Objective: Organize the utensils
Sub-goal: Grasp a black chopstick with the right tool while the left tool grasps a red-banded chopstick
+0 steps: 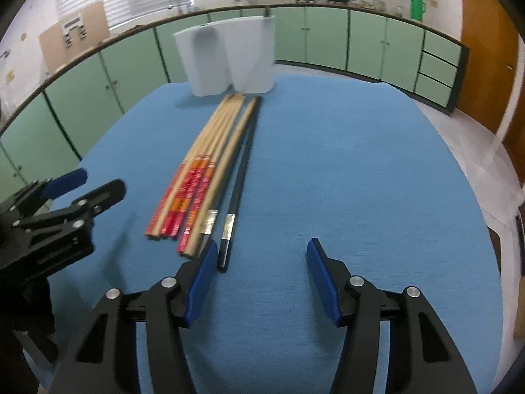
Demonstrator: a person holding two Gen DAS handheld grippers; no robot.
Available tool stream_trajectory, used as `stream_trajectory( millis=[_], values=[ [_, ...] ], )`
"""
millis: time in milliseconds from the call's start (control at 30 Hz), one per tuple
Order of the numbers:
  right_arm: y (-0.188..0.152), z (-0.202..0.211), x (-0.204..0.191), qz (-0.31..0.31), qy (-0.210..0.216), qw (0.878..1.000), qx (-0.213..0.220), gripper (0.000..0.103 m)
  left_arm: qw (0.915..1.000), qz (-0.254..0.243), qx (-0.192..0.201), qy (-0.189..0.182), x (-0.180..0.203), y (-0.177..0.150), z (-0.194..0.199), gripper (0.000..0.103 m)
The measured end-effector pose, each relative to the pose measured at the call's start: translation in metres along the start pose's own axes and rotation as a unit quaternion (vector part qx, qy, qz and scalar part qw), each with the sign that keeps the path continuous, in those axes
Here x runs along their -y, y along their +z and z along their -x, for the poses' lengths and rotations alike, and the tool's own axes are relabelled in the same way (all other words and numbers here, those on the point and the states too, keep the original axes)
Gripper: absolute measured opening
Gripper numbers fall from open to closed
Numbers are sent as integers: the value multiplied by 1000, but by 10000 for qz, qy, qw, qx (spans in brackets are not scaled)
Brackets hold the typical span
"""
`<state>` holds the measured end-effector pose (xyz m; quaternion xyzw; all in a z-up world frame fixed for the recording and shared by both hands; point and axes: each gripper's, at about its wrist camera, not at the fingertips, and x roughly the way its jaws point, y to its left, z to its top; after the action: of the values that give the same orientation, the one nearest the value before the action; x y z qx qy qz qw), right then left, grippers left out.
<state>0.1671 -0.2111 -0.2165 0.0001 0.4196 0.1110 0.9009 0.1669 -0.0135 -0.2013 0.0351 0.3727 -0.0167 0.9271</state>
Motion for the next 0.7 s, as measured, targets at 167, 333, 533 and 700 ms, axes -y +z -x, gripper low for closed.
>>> stream_trajectory(
  millis=[167,333,533,700],
  values=[
    [0,3,2,17,31,10000,26,52,10000,-22,-48,-60,3,-1,-1,75],
    [-3,-1,-9,192,36,9998,-22,33,9997,-99,-136,-167,12,-3,-2,79],
    [-1,-1,-5,140,196,9997,-26,7,9988,-293,-227,-315,28,-6,-2,81],
    [0,0,3,31,158,9999,-7,7,9979,-435,-420,-212,36,-7,-9,81]
  ],
)
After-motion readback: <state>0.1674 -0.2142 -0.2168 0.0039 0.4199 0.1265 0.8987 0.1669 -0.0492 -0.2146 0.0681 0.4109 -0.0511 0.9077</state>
